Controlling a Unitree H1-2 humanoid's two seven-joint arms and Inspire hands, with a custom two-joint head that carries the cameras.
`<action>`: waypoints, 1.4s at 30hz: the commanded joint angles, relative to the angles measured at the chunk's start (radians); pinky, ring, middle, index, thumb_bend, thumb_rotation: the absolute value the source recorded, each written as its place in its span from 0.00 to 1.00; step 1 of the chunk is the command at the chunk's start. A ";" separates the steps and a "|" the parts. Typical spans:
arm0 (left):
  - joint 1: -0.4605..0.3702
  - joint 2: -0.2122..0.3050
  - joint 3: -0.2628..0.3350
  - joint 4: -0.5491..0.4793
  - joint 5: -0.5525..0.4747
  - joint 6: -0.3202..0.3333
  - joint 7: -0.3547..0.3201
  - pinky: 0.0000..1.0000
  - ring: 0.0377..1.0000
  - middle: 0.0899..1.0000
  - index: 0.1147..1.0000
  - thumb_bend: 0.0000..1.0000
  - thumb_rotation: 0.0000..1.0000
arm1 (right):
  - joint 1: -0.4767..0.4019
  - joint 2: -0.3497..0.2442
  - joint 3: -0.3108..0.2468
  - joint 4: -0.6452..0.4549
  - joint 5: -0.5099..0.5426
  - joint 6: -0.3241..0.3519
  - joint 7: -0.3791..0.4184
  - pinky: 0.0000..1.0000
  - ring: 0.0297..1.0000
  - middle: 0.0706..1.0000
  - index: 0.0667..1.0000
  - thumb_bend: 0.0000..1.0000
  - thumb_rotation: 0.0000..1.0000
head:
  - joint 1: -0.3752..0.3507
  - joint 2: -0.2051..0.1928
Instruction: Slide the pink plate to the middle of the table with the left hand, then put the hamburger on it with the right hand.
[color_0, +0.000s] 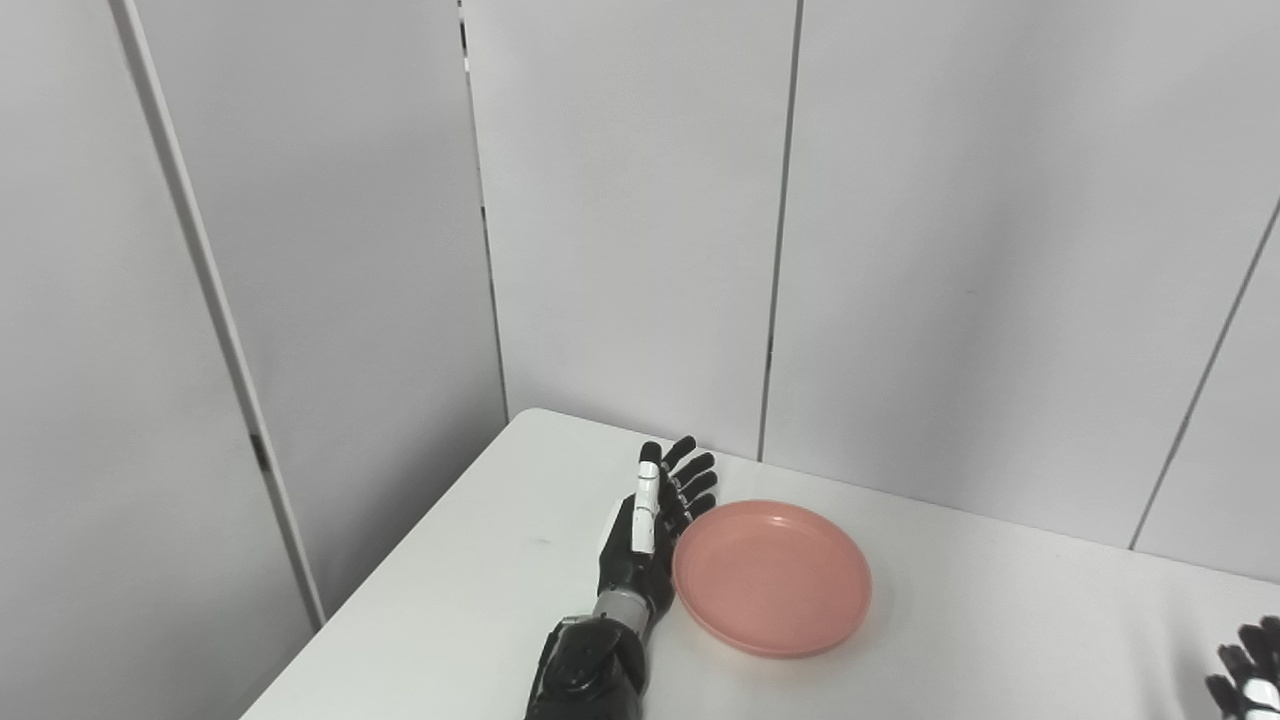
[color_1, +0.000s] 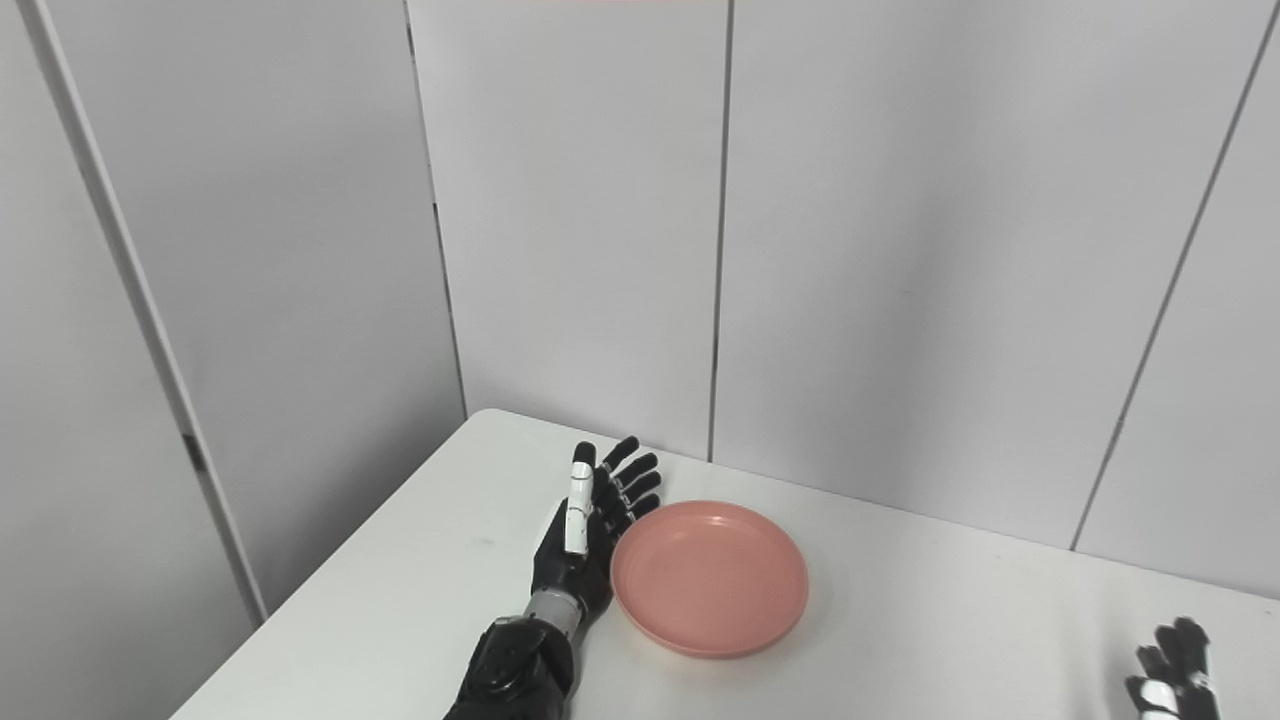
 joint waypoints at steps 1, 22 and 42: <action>0.064 -0.035 -0.011 0.014 -0.003 0.009 -0.024 0.87 0.86 0.83 0.82 0.82 0.97 | -0.022 0.011 0.000 -0.046 0.018 0.027 -0.001 1.00 1.00 1.00 1.00 0.51 0.84 | -0.034 0.012; 0.178 -0.068 -0.088 -0.204 0.004 0.174 -0.058 0.85 0.86 0.83 0.83 0.81 0.98 | -0.013 0.071 0.072 -0.082 -0.115 0.124 -0.045 1.00 1.00 1.00 1.00 0.64 0.82 | -0.404 0.092; 0.231 -0.132 -0.156 -0.287 0.067 0.231 -0.042 0.82 0.85 0.84 0.84 0.80 0.99 | -0.030 0.064 0.075 -0.045 -0.117 0.094 -0.033 1.00 1.00 1.00 1.00 0.63 0.83 | -0.381 0.094</action>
